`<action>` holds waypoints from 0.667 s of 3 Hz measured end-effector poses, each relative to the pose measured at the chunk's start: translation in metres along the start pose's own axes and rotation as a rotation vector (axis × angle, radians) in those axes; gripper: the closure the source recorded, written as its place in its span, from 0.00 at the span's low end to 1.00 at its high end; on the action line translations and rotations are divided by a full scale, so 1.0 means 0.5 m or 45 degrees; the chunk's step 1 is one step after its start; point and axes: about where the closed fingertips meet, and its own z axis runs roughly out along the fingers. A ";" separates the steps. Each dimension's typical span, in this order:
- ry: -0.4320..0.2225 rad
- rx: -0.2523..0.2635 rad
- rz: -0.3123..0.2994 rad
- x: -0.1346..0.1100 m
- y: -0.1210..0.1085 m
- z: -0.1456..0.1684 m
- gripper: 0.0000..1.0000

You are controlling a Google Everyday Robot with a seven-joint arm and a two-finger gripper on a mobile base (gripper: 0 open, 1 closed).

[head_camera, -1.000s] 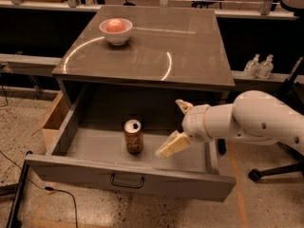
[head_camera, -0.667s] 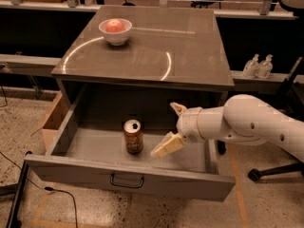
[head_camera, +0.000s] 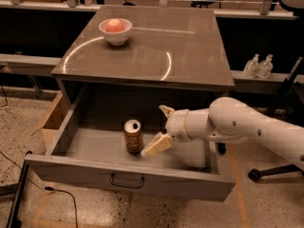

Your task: Pick orange can from top drawer and place on counter

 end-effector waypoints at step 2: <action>-0.072 -0.060 0.024 -0.008 0.005 0.084 0.00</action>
Offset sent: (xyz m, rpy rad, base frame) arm 0.0215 0.0549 -0.0286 0.1048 0.0277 0.0481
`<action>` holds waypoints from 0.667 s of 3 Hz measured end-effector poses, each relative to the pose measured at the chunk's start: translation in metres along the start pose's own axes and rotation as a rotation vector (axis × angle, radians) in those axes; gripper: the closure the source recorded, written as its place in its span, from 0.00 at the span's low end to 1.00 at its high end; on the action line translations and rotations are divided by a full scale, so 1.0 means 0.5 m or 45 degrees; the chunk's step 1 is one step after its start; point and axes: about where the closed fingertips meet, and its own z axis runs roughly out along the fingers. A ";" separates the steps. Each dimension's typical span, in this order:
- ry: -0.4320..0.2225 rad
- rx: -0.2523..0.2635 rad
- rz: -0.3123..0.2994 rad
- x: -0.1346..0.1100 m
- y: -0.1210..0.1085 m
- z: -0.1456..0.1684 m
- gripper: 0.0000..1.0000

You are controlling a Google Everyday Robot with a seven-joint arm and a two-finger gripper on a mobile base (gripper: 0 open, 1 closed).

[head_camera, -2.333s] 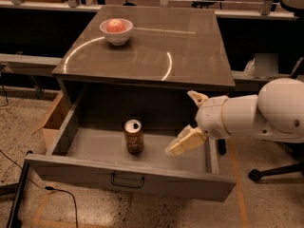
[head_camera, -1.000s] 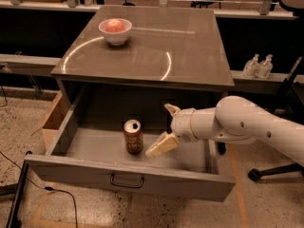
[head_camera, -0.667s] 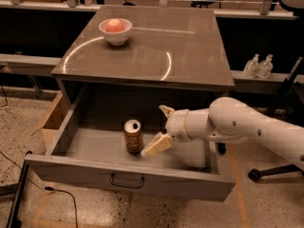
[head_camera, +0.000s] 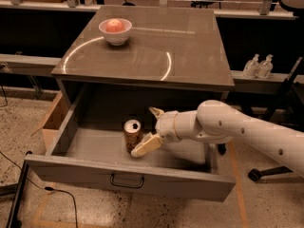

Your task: Pick orange can from top drawer and place on counter

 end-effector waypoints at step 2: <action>-0.031 -0.095 0.028 -0.011 0.029 0.077 0.41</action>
Offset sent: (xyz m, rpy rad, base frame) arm -0.0042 0.0574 -0.0227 0.0546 0.0771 0.0877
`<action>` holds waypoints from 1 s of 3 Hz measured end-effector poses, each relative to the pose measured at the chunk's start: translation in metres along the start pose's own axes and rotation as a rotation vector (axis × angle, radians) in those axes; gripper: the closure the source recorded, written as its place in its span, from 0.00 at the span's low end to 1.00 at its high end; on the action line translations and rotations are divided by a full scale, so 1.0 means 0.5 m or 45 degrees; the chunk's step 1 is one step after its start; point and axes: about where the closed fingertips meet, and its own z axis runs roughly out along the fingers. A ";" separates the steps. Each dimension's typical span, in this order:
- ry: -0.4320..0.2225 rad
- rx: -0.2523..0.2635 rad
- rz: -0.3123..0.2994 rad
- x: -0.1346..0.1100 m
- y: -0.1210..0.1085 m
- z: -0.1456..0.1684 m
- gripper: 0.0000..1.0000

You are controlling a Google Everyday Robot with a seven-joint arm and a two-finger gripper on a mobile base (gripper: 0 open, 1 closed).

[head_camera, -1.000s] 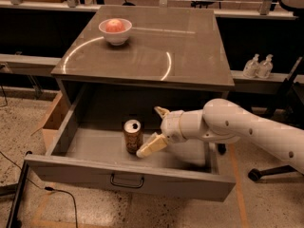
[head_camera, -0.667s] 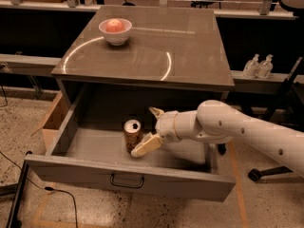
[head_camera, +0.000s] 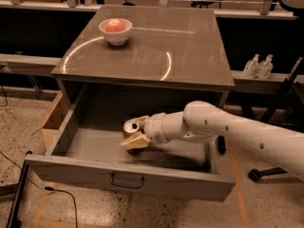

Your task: Pick orange can from top drawer and place on counter

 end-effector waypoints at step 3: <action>-0.089 0.095 0.037 -0.113 -0.046 -0.169 1.00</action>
Offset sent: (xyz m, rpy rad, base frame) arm 0.0114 -0.0482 0.0947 0.0735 -0.0475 -0.0530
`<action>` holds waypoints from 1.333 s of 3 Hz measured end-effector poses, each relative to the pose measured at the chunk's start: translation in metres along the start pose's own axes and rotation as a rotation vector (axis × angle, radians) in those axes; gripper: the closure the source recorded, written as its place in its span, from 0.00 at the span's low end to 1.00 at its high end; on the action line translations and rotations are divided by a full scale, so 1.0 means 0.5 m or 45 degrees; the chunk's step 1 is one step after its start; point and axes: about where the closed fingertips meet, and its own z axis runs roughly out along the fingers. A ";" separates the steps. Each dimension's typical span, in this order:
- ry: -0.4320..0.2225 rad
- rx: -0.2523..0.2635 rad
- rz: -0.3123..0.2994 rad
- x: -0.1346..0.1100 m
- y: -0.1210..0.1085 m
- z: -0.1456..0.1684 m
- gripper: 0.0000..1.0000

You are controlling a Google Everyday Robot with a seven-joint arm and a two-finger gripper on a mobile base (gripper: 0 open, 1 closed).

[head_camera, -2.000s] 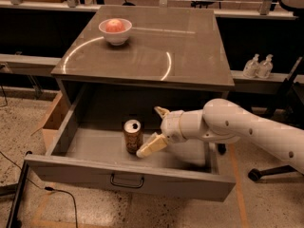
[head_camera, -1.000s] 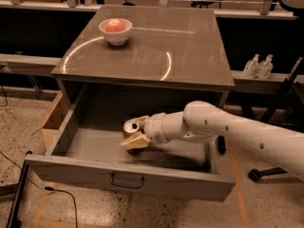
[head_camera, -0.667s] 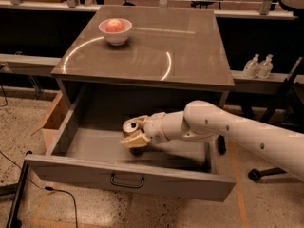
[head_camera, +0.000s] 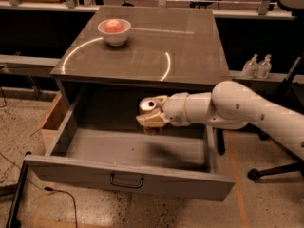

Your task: Pick orange can from top drawer and place on counter

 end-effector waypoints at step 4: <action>-0.081 0.148 -0.073 -0.207 -0.064 -0.131 1.00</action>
Offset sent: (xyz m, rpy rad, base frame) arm 0.0034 -0.0307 0.0474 0.0147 -0.0212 -0.0499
